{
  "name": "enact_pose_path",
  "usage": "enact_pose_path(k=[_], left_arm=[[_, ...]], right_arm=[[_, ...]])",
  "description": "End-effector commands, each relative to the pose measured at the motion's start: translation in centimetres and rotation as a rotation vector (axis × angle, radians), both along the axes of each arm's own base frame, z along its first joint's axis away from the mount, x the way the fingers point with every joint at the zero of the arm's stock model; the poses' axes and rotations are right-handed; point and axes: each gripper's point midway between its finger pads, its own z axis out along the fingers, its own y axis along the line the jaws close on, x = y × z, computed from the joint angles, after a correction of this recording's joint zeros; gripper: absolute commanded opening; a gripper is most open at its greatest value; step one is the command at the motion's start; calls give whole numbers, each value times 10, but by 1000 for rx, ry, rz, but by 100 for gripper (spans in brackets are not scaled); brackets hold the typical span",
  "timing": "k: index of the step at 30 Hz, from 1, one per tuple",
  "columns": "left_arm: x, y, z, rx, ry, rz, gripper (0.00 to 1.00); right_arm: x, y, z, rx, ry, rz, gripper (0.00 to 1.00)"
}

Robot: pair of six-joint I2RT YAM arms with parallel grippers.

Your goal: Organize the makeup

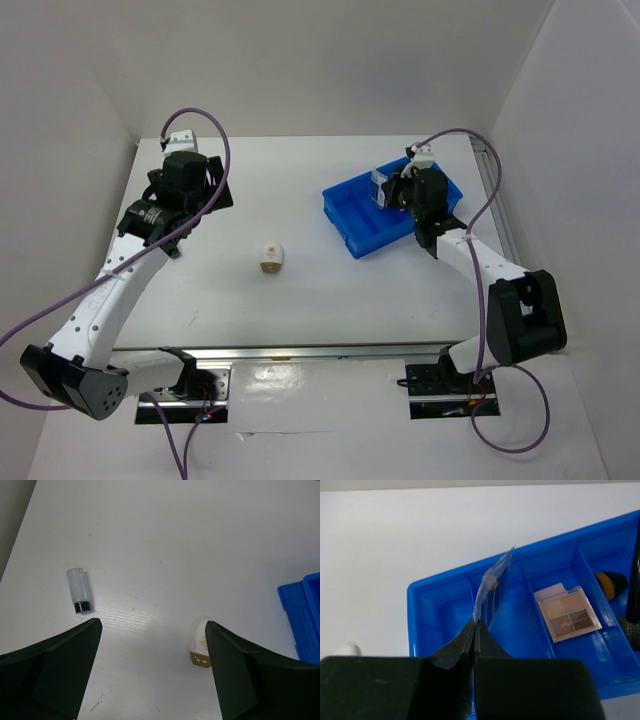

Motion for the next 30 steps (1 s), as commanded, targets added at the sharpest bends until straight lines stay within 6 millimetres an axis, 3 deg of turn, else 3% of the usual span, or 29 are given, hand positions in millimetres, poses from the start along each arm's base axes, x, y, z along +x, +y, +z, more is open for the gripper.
enact_pose_path(k=[1, 3, 8, 17, 18, 20, 21, 22, 25, 26, 30], left_arm=[[2, 4, 19, -11, -51, 23, 99], [2, 2, 19, -16, -49, 15, 99], [5, 1, 18, -16, -49, 15, 99], [8, -4, 16, -26, -46, -1, 99], [8, -4, 16, -26, -46, -1, 99], [8, -4, 16, -26, -46, -1, 99], [8, -4, 16, -26, -46, -1, 99], [8, -4, 16, -26, -46, -1, 99], [8, -4, 16, -26, -46, -1, 99], [8, -4, 16, -26, -46, -1, 99], [7, -5, 12, -28, -35, -9, 99]], right_arm=[[8, 3, 2, 16, -40, -9, 0], [4, 0, -15, 12, -1, -21, 0], [-5, -3, -38, -3, 52, -47, 0], [-22, -10, -55, -23, 110, -75, 0], [-26, -12, -63, -38, 129, -89, 4], [-26, -13, -59, -37, 118, -98, 16], [-28, -17, -61, -37, 128, -115, 25], [-30, -20, -58, -40, 125, -130, 42], [-30, -18, -42, -52, 93, -139, 63], [-31, -15, -36, -57, 78, -127, 67], [-24, -10, -14, -79, 38, -109, 64]])
